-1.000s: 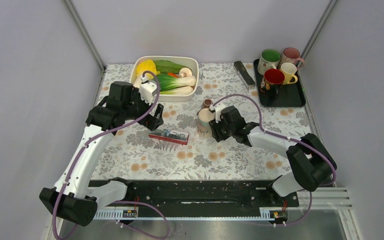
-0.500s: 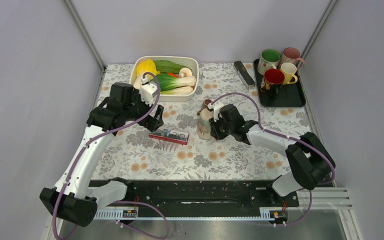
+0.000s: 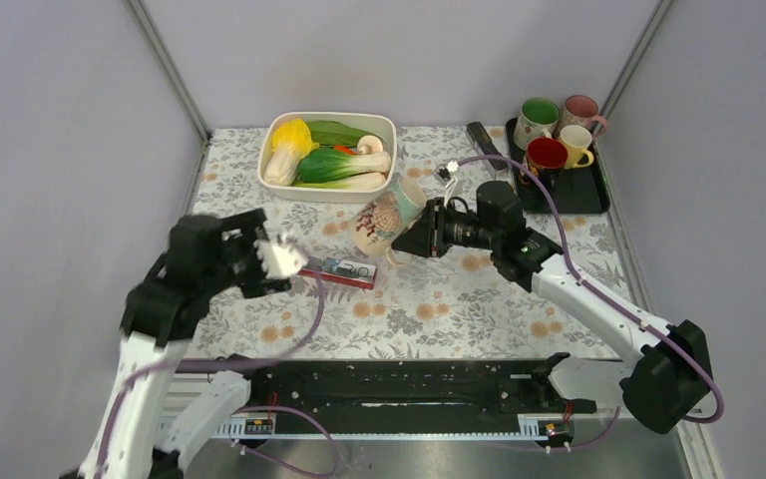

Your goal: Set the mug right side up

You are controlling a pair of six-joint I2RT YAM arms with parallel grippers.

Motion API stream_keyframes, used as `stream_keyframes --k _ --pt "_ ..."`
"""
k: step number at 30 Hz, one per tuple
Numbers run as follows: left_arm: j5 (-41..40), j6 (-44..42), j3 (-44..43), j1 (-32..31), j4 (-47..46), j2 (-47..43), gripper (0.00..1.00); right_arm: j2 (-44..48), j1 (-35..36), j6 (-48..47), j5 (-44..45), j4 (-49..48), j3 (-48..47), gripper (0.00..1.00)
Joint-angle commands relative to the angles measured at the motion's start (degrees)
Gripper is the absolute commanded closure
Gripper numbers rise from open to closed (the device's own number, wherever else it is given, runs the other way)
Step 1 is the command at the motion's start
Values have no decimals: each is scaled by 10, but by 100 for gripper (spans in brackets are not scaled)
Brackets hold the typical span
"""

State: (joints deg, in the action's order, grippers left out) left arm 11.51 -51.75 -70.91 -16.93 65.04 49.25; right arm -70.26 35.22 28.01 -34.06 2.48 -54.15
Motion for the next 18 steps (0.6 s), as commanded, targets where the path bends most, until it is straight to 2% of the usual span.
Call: stream_keyframes --k 1,3,4,6,9,13,18 --pt "46 -437 201 -2 -312 -213 1 66 -2 183 -98 -268 23 100" --pt "144 -531 308 -3 -527 -262 1 87 -2 214 -96 -305 34 100" --pt "195 -550 333 -3 -584 -267 1 94 -2 224 -99 -312 35 100" --pt "274 -566 354 -7 -643 -263 1 107 -2 225 -99 -301 28 100" --pt "320 -584 397 -28 -746 -255 1 127 -2 208 -83 -270 19 100" --pt "306 -586 411 -101 -807 -235 1 136 -2 210 -75 -267 15 100" --pt "188 -564 393 -221 -872 -185 1 133 -1 210 -72 -264 0 100"
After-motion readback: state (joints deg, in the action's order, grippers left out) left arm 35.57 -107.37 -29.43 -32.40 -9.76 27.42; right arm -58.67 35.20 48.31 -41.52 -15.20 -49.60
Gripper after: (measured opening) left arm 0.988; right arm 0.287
